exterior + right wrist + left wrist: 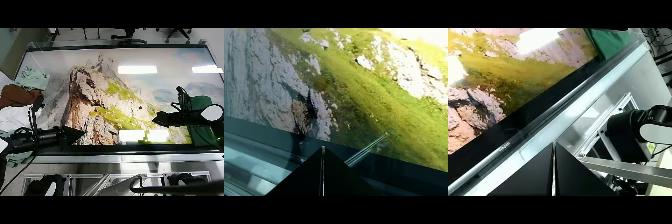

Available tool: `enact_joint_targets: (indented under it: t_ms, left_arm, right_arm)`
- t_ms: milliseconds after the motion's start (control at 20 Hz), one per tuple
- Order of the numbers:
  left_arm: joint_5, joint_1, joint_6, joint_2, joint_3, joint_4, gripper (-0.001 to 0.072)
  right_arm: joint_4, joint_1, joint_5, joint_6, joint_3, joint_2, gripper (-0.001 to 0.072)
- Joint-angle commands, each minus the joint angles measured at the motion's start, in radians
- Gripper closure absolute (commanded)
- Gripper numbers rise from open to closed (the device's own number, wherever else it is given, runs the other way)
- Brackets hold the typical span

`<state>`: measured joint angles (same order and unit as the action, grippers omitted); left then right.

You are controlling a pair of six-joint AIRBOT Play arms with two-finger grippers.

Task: Fold the shirts.

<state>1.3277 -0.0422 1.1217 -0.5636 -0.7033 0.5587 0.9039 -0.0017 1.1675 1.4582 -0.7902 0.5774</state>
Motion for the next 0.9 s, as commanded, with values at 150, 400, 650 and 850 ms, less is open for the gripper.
enact_joint_targets:
  t_ms: [150, 400, 650, 850]
  left_arm:
    - [0.026, 0.001, -0.003, -0.074, 0.000, 0.000, 0.0686]
    - [0.031, 0.002, 0.017, -0.257, -0.223, 0.352, 0.0686]
    - [-0.148, 0.002, 0.108, -0.541, -0.568, 0.879, 0.0018]
    - [-0.352, 0.035, 0.110, -0.893, -0.846, 1.156, 0.0018]
  right_arm:
    - [0.000, 0.001, 0.000, 0.000, 0.000, 0.000, 0.0692]
    - [0.000, 0.001, -0.001, 0.000, 0.000, 0.000, 0.0691]
    - [0.000, 0.001, 0.000, 0.000, 0.000, -0.001, 0.0691]
    - [0.000, 0.001, 0.000, 0.000, 0.000, 0.002, 0.0691]
